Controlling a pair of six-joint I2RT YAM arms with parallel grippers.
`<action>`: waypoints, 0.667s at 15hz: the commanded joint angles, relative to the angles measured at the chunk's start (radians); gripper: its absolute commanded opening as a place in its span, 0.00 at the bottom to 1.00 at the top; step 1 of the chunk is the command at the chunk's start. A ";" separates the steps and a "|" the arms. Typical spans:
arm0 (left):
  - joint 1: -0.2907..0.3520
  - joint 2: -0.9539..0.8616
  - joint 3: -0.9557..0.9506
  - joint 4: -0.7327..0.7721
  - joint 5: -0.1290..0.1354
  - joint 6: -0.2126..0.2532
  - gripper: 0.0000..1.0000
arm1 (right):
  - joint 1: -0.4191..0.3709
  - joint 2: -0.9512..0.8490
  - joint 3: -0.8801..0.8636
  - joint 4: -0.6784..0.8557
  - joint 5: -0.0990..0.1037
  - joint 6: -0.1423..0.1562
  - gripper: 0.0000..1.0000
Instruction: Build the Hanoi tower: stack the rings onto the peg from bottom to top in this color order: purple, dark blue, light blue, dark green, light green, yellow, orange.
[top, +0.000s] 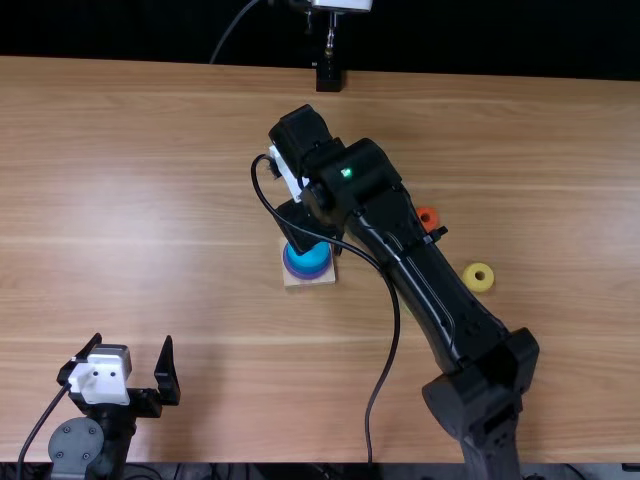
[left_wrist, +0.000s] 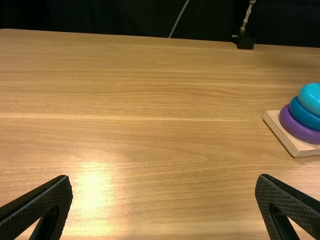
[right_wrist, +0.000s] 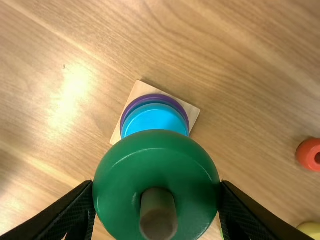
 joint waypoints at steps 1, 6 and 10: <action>0.005 -0.012 -0.105 -0.079 0.014 0.014 1.00 | 0.021 0.007 -0.008 -0.010 0.003 0.010 0.55; 0.005 -0.012 -0.105 -0.079 0.014 0.014 1.00 | 0.035 -0.002 -0.025 -0.004 0.007 0.089 1.00; 0.005 -0.012 -0.105 -0.079 0.014 0.014 1.00 | 0.029 -0.008 0.049 0.009 0.008 0.087 1.00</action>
